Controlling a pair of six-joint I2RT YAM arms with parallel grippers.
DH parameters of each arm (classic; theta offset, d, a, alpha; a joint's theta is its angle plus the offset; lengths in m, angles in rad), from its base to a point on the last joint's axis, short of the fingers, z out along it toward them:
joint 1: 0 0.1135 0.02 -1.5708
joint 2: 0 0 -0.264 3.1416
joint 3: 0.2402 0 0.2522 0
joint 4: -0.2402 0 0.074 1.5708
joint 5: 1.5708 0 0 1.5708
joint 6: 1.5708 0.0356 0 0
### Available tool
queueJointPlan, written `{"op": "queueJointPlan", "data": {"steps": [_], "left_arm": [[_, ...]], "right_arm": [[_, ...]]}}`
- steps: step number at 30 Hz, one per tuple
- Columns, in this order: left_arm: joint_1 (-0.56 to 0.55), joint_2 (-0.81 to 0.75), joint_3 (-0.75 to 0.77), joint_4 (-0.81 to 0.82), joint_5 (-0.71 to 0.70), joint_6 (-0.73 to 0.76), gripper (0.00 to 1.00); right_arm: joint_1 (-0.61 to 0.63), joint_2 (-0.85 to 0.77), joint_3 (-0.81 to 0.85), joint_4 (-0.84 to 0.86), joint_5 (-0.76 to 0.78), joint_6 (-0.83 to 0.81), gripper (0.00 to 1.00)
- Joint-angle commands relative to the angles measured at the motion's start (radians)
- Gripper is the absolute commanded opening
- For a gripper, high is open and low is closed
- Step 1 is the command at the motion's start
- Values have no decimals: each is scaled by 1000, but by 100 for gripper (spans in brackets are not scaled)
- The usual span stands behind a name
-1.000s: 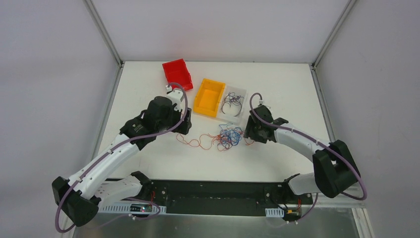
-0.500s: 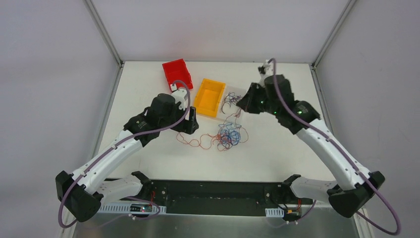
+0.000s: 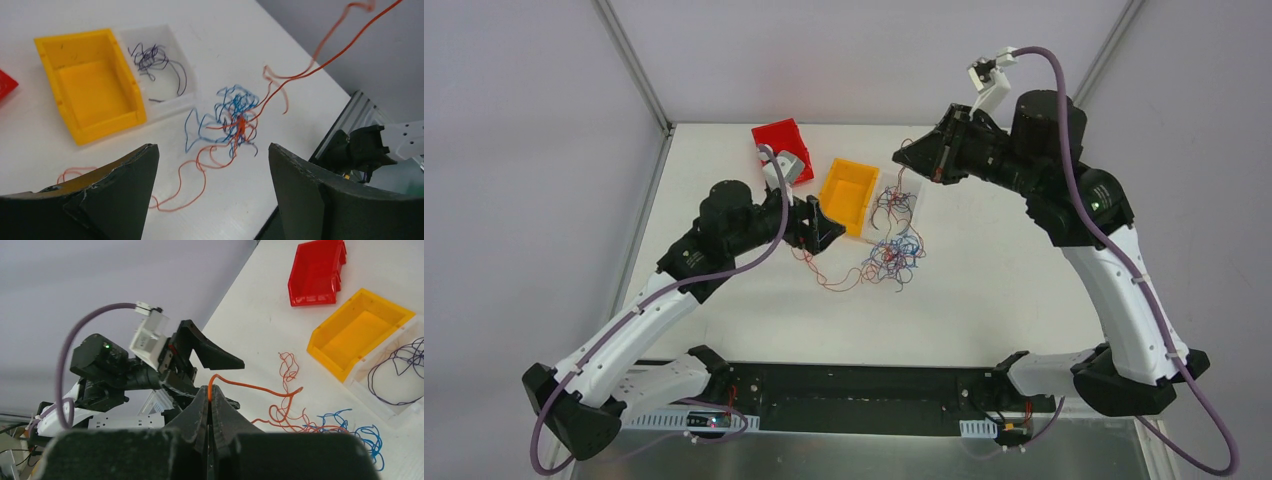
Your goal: Untangle the cables
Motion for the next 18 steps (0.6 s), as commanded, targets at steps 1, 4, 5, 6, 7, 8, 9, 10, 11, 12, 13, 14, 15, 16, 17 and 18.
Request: {"op": "queueJointPlan", "data": {"steps": [1,4,5,6,7,8,9,10,11,12,13,14,15,16,17,18], "left_arm": [[-9,-23,-34,294,112,10,82],[-22,14,-36,379,162,-6,79],[-34,27,-29,392,166,-3,79],[-51,44,-22,400,164,7,79],[-67,58,-16,403,153,22,80],[-86,72,-7,406,142,38,81],[-101,85,0,410,131,54,81],[-114,97,11,412,118,67,81],[-126,113,21,418,111,77,81],[-132,135,30,424,108,82,81],[-137,149,39,434,113,84,81],[-140,165,44,443,116,84,81],[-144,178,49,453,119,85,81],[-147,191,53,465,119,84,81],[-146,206,58,471,114,81,78],[-146,219,64,470,105,80,71]], "right_arm": [[0,22,21,1,-66,50,0],[0,19,12,15,-63,66,0],[1,19,10,19,-62,70,0],[1,19,10,21,-62,74,0],[1,21,9,22,-64,80,0],[0,22,10,25,-66,84,0],[0,23,9,27,-70,90,0],[0,25,9,31,-78,95,0],[0,25,6,35,-83,101,0],[0,25,2,43,-88,107,0],[0,25,-2,50,-89,112,0],[0,25,-3,56,-88,116,0],[0,25,-2,58,-85,117,0],[0,25,-1,58,-84,118,0],[0,25,1,59,-83,118,0],[0,24,2,60,-81,120,0]]}}
